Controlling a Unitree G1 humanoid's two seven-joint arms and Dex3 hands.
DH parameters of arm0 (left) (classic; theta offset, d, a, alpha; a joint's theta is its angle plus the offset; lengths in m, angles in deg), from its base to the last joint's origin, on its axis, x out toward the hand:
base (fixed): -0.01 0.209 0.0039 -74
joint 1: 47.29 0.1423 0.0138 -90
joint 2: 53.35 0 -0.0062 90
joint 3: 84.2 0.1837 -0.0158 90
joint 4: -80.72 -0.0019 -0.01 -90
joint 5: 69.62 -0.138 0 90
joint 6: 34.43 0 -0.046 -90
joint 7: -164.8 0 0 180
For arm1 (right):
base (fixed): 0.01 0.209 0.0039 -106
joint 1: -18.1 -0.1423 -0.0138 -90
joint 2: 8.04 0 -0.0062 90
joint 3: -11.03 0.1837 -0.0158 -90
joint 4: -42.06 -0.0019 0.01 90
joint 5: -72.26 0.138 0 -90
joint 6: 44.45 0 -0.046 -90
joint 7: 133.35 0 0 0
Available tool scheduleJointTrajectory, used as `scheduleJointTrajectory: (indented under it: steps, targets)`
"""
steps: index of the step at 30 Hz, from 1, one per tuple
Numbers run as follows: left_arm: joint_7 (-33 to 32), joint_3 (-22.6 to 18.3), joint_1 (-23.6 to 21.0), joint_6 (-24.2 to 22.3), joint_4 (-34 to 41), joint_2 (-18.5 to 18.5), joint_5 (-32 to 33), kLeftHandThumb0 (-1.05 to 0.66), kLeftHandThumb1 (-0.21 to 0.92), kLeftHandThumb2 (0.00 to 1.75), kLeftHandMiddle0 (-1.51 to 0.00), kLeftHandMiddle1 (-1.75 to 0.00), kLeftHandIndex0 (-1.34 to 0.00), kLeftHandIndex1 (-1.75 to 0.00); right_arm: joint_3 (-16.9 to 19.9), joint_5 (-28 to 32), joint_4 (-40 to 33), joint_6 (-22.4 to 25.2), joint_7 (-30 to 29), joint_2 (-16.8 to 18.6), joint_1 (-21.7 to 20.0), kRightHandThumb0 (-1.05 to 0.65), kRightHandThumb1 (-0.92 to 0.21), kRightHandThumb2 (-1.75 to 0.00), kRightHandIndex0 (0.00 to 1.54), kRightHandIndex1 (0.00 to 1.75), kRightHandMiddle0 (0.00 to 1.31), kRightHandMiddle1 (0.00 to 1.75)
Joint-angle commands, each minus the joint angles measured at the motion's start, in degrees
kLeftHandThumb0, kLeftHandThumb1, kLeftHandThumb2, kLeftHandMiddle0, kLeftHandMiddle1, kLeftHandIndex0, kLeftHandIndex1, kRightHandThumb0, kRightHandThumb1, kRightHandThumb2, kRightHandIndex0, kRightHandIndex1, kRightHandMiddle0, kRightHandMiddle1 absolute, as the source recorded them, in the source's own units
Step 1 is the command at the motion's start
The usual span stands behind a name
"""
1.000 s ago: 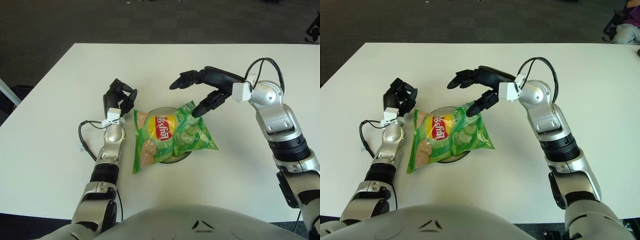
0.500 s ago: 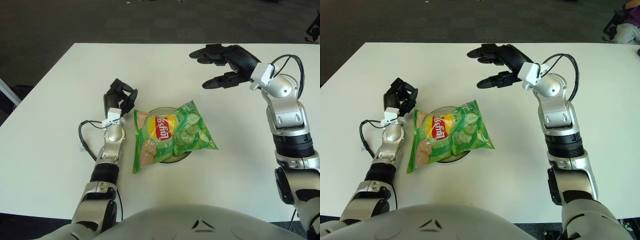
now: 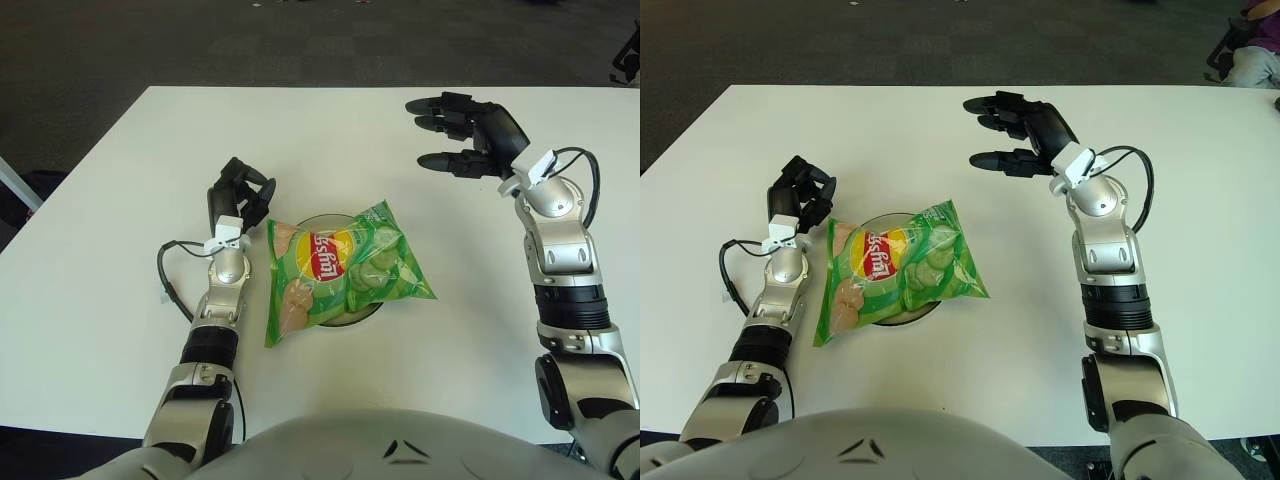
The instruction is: Put the snack into the plate.
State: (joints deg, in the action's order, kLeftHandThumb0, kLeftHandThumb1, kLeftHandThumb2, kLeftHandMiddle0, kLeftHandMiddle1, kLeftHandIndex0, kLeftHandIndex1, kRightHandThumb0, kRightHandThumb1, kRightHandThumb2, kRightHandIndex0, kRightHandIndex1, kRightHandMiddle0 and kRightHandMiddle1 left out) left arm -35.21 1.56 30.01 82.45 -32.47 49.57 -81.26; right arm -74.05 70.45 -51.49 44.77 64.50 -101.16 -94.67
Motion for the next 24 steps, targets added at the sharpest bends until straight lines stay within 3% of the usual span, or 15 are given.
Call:
scheduleJointTrajectory:
  steps: [1,7,15,19,22,24]
  targets:
    - [0.37,-0.05,1.33,0.46,-1.58,-0.12,0.39,-0.25,0.92,0.27,-0.96,-1.75,-0.76,-1.75,2.06,2.49,-0.13,1.44,-2.19,1.51,0.96,-0.36,-0.92,-0.01,0.85,0.07,0.70,0.28]
    - [0.68,-0.22,1.02,0.61,-2.20,-0.36,0.73,-0.25,0.92,0.27,-0.96,-1.75,-0.76,-1.75,3.97,5.20,1.04,0.76,-5.16,4.59,2.64,-0.35,-0.92,-0.04,0.88,0.06,0.70,0.29]
    - [1.25,-0.47,0.60,0.95,-3.05,-0.84,1.24,-0.25,0.92,0.27,-0.96,-1.75,-0.75,-1.75,5.92,6.09,5.06,-5.23,-9.99,8.08,3.51,-0.34,-0.92,-0.09,0.91,0.06,0.69,0.32]
    - [1.70,-0.49,0.47,1.34,-3.61,-1.18,1.62,-0.26,0.92,0.27,-0.96,-1.75,-0.75,-1.75,7.17,8.06,7.53,-7.65,-11.16,9.76,4.11,-0.35,-0.92,-0.17,0.98,0.05,0.64,0.46]
    - [1.90,-0.46,0.39,1.63,-4.00,-1.38,1.86,-0.26,0.92,0.27,-0.96,-1.75,-0.75,-1.75,8.38,11.23,8.28,-6.81,-11.06,11.16,4.51,-0.36,-0.92,-0.21,1.00,0.05,0.62,0.52]
    - [1.98,-0.43,0.33,1.80,-4.20,-1.46,2.00,-0.26,0.92,0.27,-0.96,-1.75,-0.75,-1.75,8.86,12.97,8.26,-5.96,-11.17,12.08,4.98,-0.36,-0.92,-0.25,1.02,0.05,0.53,0.99]
